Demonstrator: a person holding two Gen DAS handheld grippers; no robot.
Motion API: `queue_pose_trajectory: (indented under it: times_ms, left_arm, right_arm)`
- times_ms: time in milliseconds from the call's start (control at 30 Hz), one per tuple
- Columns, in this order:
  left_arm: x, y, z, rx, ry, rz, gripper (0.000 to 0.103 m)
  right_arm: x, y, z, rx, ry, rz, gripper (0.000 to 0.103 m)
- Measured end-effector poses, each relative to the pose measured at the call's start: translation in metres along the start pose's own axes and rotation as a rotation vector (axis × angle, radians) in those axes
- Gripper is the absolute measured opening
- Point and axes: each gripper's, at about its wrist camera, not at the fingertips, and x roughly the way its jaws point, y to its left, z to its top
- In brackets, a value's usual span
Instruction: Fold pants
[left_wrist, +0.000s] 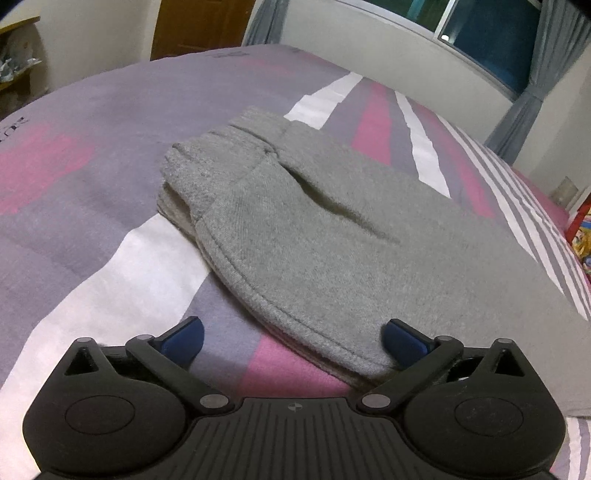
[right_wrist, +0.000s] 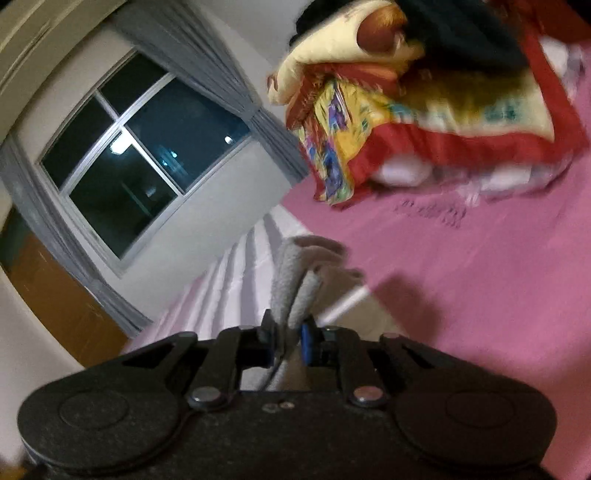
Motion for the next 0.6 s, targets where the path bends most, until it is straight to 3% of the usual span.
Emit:
queue_pose_trajectory:
  times_ms: [67, 133, 333, 467, 600]
  left_arm:
    - [-0.001, 0.000, 0.000, 0.006, 0.004, 0.000, 0.103]
    - [-0.002, -0.001, 0.004, 0.011, 0.013, 0.002, 0.103]
    - [-0.026, 0.004, 0.006, 0.017, -0.042, 0.029, 0.103]
    - [-0.042, 0.021, 0.002, 0.046, -0.073, 0.075, 0.103]
    - [-0.057, 0.056, -0.002, 0.012, -0.086, 0.120, 0.103]
  right_arm:
    - [0.038, -0.040, -0.013, 0.159, 0.221, -0.144, 0.012]
    - [0.035, -0.046, -0.017, 0.209, 0.187, -0.105, 0.013]
    - [0.036, -0.034, -0.015, 0.206, 0.204, -0.157, 0.014]
    - [0.034, 0.011, 0.000, 0.048, 0.182, -0.186, 0.015]
    - [0.045, 0.063, 0.006, -0.091, 0.154, -0.210, 0.015]
